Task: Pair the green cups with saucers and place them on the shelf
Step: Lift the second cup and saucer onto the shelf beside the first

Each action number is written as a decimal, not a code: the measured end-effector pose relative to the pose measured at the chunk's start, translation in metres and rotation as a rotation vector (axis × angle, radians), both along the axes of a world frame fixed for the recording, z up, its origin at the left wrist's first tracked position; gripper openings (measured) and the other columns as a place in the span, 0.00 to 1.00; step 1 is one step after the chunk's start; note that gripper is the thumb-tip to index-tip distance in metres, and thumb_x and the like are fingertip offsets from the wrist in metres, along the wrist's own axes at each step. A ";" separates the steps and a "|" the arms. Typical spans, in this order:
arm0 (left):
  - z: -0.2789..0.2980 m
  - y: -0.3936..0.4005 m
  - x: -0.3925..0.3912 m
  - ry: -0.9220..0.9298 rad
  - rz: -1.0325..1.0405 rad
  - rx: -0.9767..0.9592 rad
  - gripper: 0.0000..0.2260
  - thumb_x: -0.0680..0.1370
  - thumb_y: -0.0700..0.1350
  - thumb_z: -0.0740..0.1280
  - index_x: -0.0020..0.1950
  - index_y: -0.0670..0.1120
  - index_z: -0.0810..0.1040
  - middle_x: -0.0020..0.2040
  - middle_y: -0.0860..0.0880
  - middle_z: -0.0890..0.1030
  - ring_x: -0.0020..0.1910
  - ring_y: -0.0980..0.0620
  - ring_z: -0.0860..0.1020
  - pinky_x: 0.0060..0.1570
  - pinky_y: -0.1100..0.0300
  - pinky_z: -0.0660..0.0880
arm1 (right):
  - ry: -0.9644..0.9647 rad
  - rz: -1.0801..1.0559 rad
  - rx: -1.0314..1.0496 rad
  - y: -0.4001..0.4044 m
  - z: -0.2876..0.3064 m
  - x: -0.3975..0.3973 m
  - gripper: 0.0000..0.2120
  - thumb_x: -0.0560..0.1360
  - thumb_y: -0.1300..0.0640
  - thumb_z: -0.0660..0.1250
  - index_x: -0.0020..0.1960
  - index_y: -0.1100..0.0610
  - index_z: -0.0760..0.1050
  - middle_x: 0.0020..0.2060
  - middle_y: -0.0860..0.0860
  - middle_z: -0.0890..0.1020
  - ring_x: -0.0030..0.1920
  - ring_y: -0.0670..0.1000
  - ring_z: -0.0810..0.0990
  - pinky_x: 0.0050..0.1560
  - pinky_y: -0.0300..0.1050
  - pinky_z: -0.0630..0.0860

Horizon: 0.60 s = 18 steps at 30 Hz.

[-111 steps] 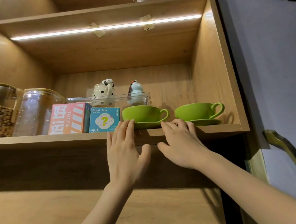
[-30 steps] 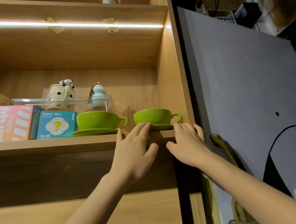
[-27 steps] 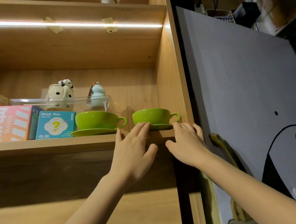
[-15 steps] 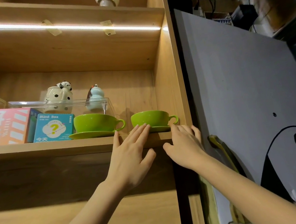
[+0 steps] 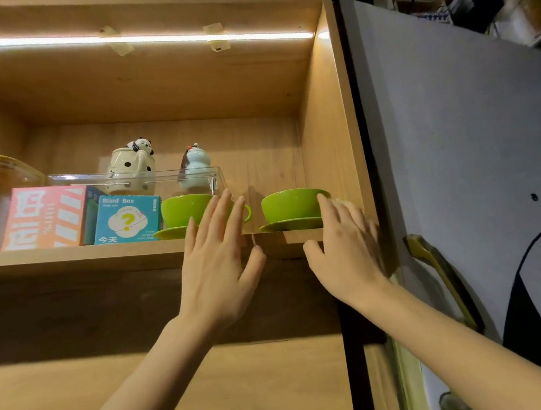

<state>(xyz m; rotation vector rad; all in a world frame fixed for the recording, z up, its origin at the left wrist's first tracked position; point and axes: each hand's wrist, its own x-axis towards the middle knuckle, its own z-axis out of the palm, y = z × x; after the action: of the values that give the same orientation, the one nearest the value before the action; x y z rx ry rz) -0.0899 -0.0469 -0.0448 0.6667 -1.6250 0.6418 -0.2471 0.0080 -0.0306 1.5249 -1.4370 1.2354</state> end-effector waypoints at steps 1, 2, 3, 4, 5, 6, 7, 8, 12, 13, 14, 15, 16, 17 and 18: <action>-0.001 -0.003 0.007 0.023 0.045 0.003 0.32 0.71 0.60 0.47 0.75 0.51 0.51 0.77 0.52 0.48 0.75 0.55 0.44 0.72 0.55 0.40 | 0.063 0.018 0.004 -0.001 -0.001 0.004 0.30 0.76 0.54 0.57 0.74 0.54 0.49 0.75 0.51 0.57 0.75 0.51 0.51 0.74 0.50 0.46; -0.003 -0.006 0.013 0.031 0.084 0.016 0.33 0.71 0.60 0.46 0.75 0.50 0.48 0.77 0.51 0.46 0.75 0.54 0.43 0.72 0.54 0.39 | 0.111 0.030 0.025 -0.002 -0.002 0.008 0.30 0.76 0.54 0.56 0.75 0.52 0.47 0.76 0.50 0.55 0.75 0.50 0.50 0.74 0.48 0.44; -0.005 -0.010 0.018 0.030 0.118 0.034 0.34 0.71 0.61 0.45 0.75 0.50 0.46 0.76 0.51 0.44 0.75 0.54 0.41 0.72 0.54 0.38 | 0.136 0.033 0.050 -0.003 -0.003 0.010 0.31 0.76 0.53 0.56 0.75 0.51 0.46 0.76 0.50 0.53 0.76 0.49 0.48 0.74 0.48 0.42; -0.008 -0.013 0.023 0.024 0.147 0.051 0.34 0.71 0.62 0.44 0.74 0.50 0.43 0.76 0.52 0.42 0.75 0.54 0.39 0.72 0.54 0.36 | 0.144 0.027 0.068 -0.005 -0.004 0.012 0.31 0.76 0.53 0.56 0.75 0.50 0.45 0.77 0.50 0.51 0.76 0.49 0.47 0.74 0.48 0.41; -0.011 -0.016 0.026 0.015 0.172 0.066 0.34 0.70 0.62 0.42 0.74 0.50 0.41 0.75 0.52 0.40 0.74 0.54 0.38 0.72 0.55 0.35 | 0.149 0.015 0.076 -0.008 -0.005 0.012 0.31 0.77 0.53 0.55 0.75 0.50 0.44 0.77 0.49 0.49 0.76 0.49 0.46 0.74 0.48 0.41; -0.013 -0.019 0.029 0.009 0.191 0.076 0.34 0.70 0.63 0.41 0.73 0.51 0.39 0.75 0.52 0.39 0.74 0.54 0.37 0.71 0.55 0.34 | 0.155 -0.001 0.079 -0.009 -0.006 0.013 0.31 0.77 0.52 0.55 0.75 0.49 0.43 0.77 0.49 0.48 0.76 0.48 0.45 0.74 0.49 0.40; -0.014 -0.020 0.030 0.007 0.201 0.080 0.34 0.70 0.63 0.40 0.72 0.51 0.38 0.75 0.52 0.38 0.74 0.55 0.36 0.71 0.56 0.33 | 0.162 -0.015 0.080 -0.010 -0.007 0.013 0.31 0.77 0.52 0.54 0.75 0.49 0.43 0.77 0.49 0.47 0.76 0.48 0.44 0.74 0.50 0.40; -0.014 -0.022 0.030 0.010 0.204 0.080 0.34 0.70 0.63 0.40 0.73 0.51 0.39 0.75 0.52 0.38 0.73 0.55 0.36 0.71 0.56 0.32 | 0.167 -0.026 0.084 -0.011 -0.008 0.013 0.31 0.77 0.52 0.54 0.75 0.50 0.43 0.77 0.49 0.46 0.76 0.48 0.43 0.75 0.50 0.39; -0.014 -0.024 0.026 0.022 0.212 0.076 0.34 0.71 0.62 0.41 0.74 0.49 0.42 0.75 0.52 0.40 0.73 0.55 0.37 0.71 0.55 0.33 | 0.186 -0.054 0.083 -0.010 -0.010 0.012 0.31 0.77 0.52 0.54 0.75 0.50 0.43 0.77 0.49 0.45 0.76 0.47 0.42 0.74 0.50 0.37; -0.015 -0.024 0.027 0.018 0.224 0.080 0.34 0.71 0.62 0.41 0.74 0.49 0.42 0.75 0.53 0.39 0.73 0.55 0.36 0.70 0.55 0.33 | 0.188 -0.054 0.083 -0.010 -0.010 0.011 0.31 0.77 0.52 0.54 0.75 0.50 0.42 0.77 0.49 0.45 0.76 0.47 0.42 0.74 0.50 0.36; -0.015 -0.024 0.027 0.012 0.235 0.085 0.34 0.71 0.62 0.40 0.73 0.50 0.40 0.75 0.53 0.38 0.73 0.55 0.36 0.70 0.54 0.32 | 0.189 -0.055 0.087 -0.010 -0.011 0.011 0.31 0.77 0.52 0.54 0.75 0.50 0.42 0.77 0.49 0.45 0.76 0.47 0.41 0.73 0.49 0.35; -0.015 -0.024 0.028 0.005 0.245 0.090 0.33 0.70 0.62 0.40 0.73 0.50 0.38 0.74 0.53 0.37 0.73 0.55 0.35 0.70 0.54 0.32 | 0.192 -0.056 0.086 -0.009 -0.011 0.011 0.31 0.77 0.53 0.53 0.75 0.50 0.42 0.77 0.49 0.45 0.76 0.47 0.41 0.73 0.49 0.35; -0.015 -0.023 0.029 -0.005 0.252 0.101 0.33 0.70 0.62 0.39 0.72 0.51 0.37 0.74 0.53 0.37 0.73 0.55 0.34 0.70 0.53 0.32 | 0.195 -0.057 0.092 -0.009 -0.011 0.011 0.31 0.77 0.53 0.53 0.75 0.50 0.41 0.77 0.49 0.44 0.76 0.47 0.40 0.73 0.49 0.34; -0.014 -0.021 0.029 -0.018 0.264 0.108 0.33 0.70 0.62 0.38 0.72 0.51 0.36 0.74 0.53 0.36 0.72 0.54 0.34 0.70 0.52 0.32 | 0.195 -0.055 0.095 -0.009 -0.011 0.011 0.31 0.77 0.53 0.53 0.75 0.50 0.41 0.77 0.49 0.44 0.76 0.47 0.40 0.73 0.49 0.34; -0.014 -0.020 0.030 -0.031 0.274 0.123 0.33 0.70 0.62 0.38 0.72 0.51 0.36 0.74 0.53 0.36 0.72 0.54 0.34 0.70 0.52 0.32 | 0.192 -0.056 0.107 -0.007 -0.011 0.011 0.31 0.77 0.53 0.54 0.75 0.50 0.41 0.76 0.50 0.44 0.76 0.47 0.40 0.73 0.49 0.34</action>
<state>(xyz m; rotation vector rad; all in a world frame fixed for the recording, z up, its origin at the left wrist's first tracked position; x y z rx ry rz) -0.0604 -0.0664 -0.0585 0.9852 -1.6253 0.7570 -0.2357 0.0006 -0.0416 1.6159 -1.4272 0.9644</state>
